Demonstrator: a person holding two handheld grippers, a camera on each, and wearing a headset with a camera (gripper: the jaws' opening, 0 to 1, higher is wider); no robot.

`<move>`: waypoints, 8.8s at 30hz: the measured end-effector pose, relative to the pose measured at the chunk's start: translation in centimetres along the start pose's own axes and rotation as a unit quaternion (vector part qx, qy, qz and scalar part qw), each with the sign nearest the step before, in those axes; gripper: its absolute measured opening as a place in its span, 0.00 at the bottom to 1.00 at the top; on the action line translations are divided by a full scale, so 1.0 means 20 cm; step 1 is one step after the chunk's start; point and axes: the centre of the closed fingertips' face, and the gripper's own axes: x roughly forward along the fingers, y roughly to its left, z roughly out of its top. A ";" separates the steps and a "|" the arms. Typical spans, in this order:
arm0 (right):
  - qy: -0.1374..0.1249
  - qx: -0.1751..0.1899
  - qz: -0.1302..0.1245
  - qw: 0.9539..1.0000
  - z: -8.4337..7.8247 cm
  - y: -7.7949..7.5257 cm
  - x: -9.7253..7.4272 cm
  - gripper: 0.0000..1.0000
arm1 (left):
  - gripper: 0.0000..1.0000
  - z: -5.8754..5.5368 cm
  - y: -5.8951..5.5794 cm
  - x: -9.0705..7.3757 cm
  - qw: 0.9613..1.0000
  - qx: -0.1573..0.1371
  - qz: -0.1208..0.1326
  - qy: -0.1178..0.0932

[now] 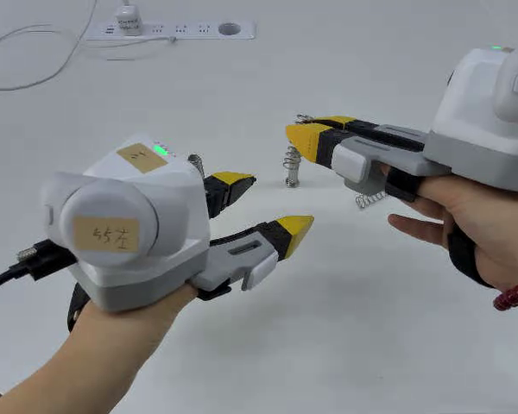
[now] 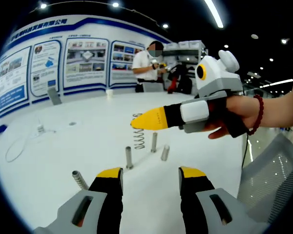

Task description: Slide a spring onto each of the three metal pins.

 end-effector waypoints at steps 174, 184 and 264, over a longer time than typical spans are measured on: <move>0.074 -0.117 -0.117 0.983 -0.16 -0.44 -0.44 0.53 | 0.56 -0.04 -0.09 0.27 0.999 0.016 -0.019 0.033; 0.076 -0.111 -0.109 0.985 -0.20 -0.45 -0.49 0.50 | 0.46 -0.04 -0.12 0.35 0.998 0.006 -0.033 0.045; 0.026 0.027 -0.140 0.989 -0.16 -0.48 -0.49 0.40 | 0.10 -0.07 -0.23 0.57 0.991 0.103 -0.071 0.040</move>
